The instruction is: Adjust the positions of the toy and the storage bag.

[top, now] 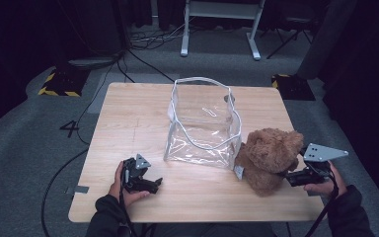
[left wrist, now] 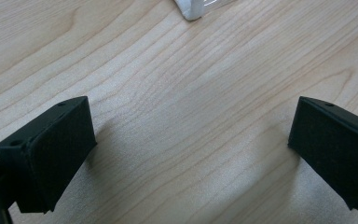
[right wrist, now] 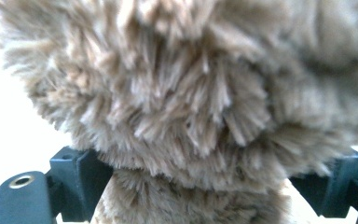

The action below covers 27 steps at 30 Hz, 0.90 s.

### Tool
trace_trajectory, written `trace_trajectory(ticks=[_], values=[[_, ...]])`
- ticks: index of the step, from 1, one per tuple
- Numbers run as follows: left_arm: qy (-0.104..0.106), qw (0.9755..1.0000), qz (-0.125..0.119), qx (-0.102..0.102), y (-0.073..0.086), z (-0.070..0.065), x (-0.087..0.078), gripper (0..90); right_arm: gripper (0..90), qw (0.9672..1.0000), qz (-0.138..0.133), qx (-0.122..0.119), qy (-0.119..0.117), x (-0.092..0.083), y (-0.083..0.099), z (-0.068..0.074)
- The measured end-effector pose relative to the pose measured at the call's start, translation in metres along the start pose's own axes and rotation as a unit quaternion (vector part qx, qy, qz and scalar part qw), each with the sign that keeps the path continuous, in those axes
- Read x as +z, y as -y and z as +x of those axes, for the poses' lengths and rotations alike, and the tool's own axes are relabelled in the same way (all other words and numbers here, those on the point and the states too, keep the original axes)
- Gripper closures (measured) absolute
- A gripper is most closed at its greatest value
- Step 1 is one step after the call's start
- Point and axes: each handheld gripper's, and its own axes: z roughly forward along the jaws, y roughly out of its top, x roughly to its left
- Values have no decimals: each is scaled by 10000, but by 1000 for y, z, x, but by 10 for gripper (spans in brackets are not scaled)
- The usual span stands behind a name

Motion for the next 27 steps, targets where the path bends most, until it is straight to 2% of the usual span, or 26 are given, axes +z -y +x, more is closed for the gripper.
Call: trace_trajectory(ticks=[4, 8, 12, 14, 15, 16, 18, 20, 23, 24, 27], values=[[-1, 10000, -4, 5, 0, 0, 0, 5, 150, 9996, 103, 198, -192, 11, 4, -1], [2, 10000, 9, -12, 0, 0, 0, 5, 146, 9991, 166, 198, -325, 19, 8, 0], [-1, 10000, -2, 3, 0, 0, 0, 5, 121, 9983, 464, -78, -341, 31, 11, 5], [-1, 10000, -5, 4, 0, 0, 0, 5, 151, 9978, 556, 161, -311, 38, 17, 4], [-1, 10000, -5, 4, 0, 0, 0, 5, 151, 9978, 556, 161, -311, 38, 17, 4], [1, 10000, 0, 0, 0, 0, 0, 5, 221, 9980, 481, 294, -288, 39, 21, 2], [-2, 10000, -3, 6, 0, 0, 0, 5, 251, 9981, 458, 322, -268, 38, 22, 2], [0, 10000, 0, 0, 0, 0, 0, 5, 356, 9981, 390, 395, -284, 35, 26, 1], [2, 10000, 0, 0, 0, 0, 0, 5, 401, 9985, 292, 394, -260, 34, 28, 0], [-2, 10000, -4, 7, 0, 0, 0, 5, 432, 9989, 134, 389, -204, 33, 32, -1], [-1, 10000, -4, 6, 0, 0, 0, 5, 449, 9988, 30, 448, -197, 30, 35, -1]])
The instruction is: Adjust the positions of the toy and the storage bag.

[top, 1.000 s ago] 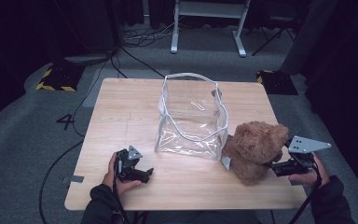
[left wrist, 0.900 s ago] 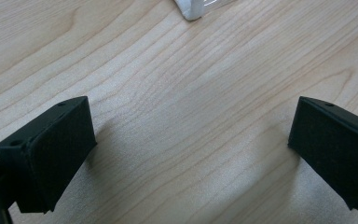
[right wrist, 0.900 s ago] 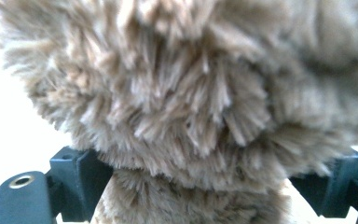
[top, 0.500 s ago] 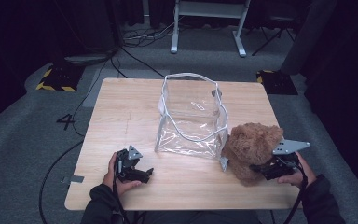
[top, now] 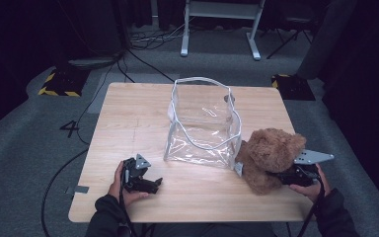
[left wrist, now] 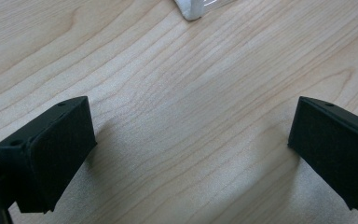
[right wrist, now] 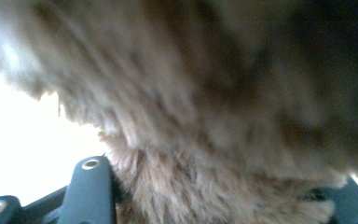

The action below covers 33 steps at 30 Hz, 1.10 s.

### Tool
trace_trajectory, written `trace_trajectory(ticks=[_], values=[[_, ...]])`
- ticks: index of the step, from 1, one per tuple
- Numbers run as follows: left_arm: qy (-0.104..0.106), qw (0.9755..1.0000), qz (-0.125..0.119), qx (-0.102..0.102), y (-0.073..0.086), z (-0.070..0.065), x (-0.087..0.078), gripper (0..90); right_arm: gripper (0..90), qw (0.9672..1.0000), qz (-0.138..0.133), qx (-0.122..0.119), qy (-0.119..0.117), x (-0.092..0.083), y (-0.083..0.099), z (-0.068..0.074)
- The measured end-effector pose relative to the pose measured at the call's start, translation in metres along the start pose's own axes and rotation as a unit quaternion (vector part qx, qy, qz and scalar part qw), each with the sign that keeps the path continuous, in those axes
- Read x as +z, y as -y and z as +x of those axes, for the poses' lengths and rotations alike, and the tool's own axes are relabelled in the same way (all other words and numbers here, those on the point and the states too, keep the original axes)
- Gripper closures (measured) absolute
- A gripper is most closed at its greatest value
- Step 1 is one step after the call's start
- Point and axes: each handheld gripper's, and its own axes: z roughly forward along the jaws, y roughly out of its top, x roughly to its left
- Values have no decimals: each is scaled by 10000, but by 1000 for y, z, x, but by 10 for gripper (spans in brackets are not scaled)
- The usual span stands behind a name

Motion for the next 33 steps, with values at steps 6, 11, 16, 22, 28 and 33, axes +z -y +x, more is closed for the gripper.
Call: trace_trajectory(ticks=[6, 11, 16, 22, 28, 33], values=[[-23, 10000, -11, -4, -5, -1, 4, 7, 461, 9990, -412, 173, -58, -5, 16, -6], [21, 10000, 4, 31, -16, -1, 13, 7, 459, 9982, -459, 377, -122, -8, 21, -11], [51, 10000, 4, 45, -29, 4, 24, 5, 455, 9985, -434, 328, -97, -9, 20, -10], [58, 9999, -148, 42, -44, 1, 36, 121, 456, 9988, -410, 284, -15, -13, 20, -9], [230, 9993, -141, 260, -58, -13, 48, 126, 449, 9984, -441, 354, 58, -19, 24, -14], [266, 9989, -118, 363, -66, -21, 56, 90, 445, 9983, -459, 345, 59, -21, 25, -15]])
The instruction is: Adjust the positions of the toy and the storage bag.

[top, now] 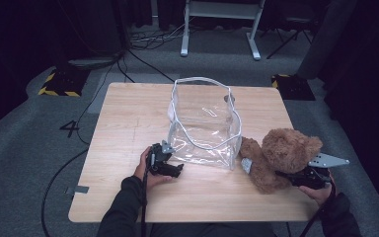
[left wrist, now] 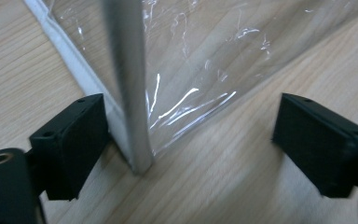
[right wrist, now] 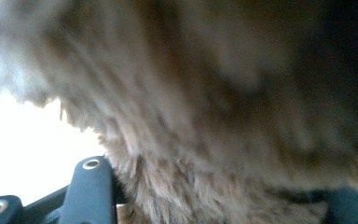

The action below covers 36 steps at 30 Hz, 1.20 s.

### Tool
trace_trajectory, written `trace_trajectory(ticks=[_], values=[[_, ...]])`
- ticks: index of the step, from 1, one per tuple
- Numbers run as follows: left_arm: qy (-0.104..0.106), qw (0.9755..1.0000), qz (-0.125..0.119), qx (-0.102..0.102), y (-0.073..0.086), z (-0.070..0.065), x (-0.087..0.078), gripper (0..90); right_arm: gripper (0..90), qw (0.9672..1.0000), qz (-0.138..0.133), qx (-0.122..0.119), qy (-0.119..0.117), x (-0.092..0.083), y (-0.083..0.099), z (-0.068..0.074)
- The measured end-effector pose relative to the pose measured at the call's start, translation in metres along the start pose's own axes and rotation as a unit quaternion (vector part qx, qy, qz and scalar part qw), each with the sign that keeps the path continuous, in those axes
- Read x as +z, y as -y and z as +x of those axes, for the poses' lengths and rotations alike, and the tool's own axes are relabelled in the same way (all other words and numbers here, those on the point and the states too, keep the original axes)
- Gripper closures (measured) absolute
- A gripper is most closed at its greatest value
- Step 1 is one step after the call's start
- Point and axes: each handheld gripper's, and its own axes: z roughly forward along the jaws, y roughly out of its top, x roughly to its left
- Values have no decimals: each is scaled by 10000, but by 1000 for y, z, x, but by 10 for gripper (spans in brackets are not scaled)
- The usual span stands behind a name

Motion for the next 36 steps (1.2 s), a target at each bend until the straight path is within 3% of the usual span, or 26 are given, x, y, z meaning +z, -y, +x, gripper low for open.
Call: trace_trajectory(ticks=[6, 15, 25, 27, 28, 29, 30, 36], values=[[149, 9998, -14, 152, -7, -7, 6, 115, 442, 10000, -20, 69, -37, -3, 2, -2], [245, 9995, 35, 195, -17, -14, 16, 80, 444, 10000, -37, 58, -8, -4, 3, -3], [152, 9998, 107, 111, 9, -14, -10, 96, 510, 9999, -91, 9, 53, -8, 5, -1], [139, 9999, 72, 72, 16, -15, -17, 132, 517, 9999, -140, 6, 85, -9, 5, 0], [80, 9999, -66, 43, 26, -16, -23, 155, 525, 9997, -206, 18, 86, -11, 6, 0], [80, 9999, -66, 43, 26, -16, -23, 155, 525, 9997, -206, 18, 86, -11, 6, 0], [48, 10000, -65, -7, 32, -17, -29, 154, 528, 9992, -354, -133, 98, -11, 5, -3], [-86, 9998, -64, -151, 52, -16, -47, 152, 534, 9986, -501, -42, 150, -16, 2, -3]])
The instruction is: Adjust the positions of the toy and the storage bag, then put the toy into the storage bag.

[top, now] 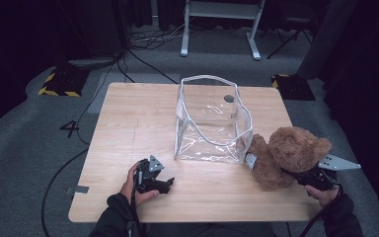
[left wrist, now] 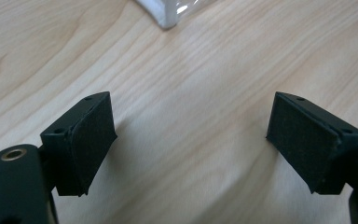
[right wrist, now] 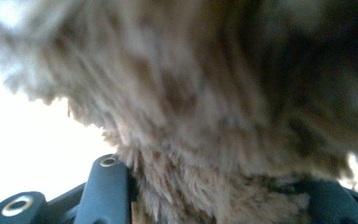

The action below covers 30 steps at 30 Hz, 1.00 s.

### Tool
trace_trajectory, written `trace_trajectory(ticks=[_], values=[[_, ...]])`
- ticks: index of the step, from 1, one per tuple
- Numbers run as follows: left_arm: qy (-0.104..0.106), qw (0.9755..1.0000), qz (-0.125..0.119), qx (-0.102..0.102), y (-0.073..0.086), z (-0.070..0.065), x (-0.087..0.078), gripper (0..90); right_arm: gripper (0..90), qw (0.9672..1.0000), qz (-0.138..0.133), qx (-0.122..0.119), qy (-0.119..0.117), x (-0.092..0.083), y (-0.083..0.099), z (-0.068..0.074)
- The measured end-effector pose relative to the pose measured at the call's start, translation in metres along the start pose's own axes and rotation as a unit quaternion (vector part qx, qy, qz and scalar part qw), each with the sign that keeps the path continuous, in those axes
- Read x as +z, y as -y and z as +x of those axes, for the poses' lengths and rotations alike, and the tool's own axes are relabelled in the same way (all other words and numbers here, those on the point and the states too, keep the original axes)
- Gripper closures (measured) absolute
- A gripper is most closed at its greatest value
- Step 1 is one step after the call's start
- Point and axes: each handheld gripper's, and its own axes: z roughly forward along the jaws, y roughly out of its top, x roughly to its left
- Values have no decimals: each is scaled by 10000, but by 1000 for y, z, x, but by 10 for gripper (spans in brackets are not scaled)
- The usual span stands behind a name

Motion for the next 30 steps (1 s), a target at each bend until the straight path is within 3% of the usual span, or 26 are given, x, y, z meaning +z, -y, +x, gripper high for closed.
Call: trace_trajectory(ticks=[6, 7, 12, 20, 30], values=[[-45, 10000, -10, -30, 10, 1, -9, 151, 535, 10000, -80, -3, 35, -1, -7, 0], [-42, 10000, 5, -31, 11, 1, -10, 151, 537, 9999, -62, 90, 32, -2, -8, 2], [0, 10000, 22, 11, 8, 4, -8, 130, 541, 9997, -231, -20, 68, -5, -16, 0], [-1, 10000, 24, 15, 8, 4, -8, 128, 549, 9988, -446, -4, 183, -13, -31, -2], [-2, 10000, 23, 10, 8, 4, -8, 128, 565, 9979, -475, 16, 431, -10, -37, -1]])
